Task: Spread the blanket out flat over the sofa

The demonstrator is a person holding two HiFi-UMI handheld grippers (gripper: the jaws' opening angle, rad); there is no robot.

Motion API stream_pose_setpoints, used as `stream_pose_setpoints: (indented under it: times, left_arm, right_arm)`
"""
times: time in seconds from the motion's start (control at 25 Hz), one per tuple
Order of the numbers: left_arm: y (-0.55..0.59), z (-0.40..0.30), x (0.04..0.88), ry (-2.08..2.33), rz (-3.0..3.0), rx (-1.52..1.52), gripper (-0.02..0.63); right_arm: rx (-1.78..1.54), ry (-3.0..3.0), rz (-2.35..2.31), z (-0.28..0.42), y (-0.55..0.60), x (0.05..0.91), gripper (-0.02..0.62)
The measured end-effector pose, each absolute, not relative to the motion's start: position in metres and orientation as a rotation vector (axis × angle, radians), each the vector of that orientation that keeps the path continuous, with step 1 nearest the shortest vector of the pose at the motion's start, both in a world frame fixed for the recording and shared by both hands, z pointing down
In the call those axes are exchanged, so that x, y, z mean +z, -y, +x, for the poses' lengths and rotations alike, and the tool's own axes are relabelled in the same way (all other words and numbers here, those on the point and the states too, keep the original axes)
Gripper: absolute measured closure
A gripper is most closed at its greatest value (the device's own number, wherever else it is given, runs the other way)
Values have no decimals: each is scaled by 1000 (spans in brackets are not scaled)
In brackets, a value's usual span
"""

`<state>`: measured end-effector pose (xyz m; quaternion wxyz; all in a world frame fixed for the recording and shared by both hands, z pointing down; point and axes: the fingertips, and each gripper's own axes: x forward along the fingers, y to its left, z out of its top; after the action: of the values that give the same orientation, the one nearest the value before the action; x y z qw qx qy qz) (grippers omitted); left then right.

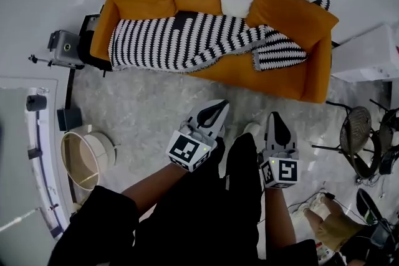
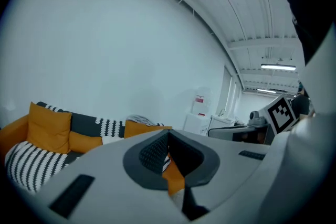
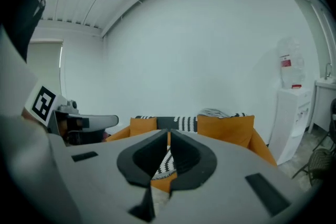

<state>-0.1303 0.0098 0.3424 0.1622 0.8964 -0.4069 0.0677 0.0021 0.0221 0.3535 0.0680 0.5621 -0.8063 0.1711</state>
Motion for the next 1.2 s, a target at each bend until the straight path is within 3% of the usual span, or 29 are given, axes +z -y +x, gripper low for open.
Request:
stream_pose_setpoints:
  times: [0.72,0.88,1.2]
  left_arm:
    - [147,-66,601,1088,2348,382,600]
    - [163,-65,637,1109,2329,418,600]
    - [179,-86,676,1210,2304,447,600]
  right_arm:
    - [664,2230,1394,25,174,729,554]
    - [648,2152,1320,30,196,800,472]
    - [551,2060,1030,11,209,918,443]
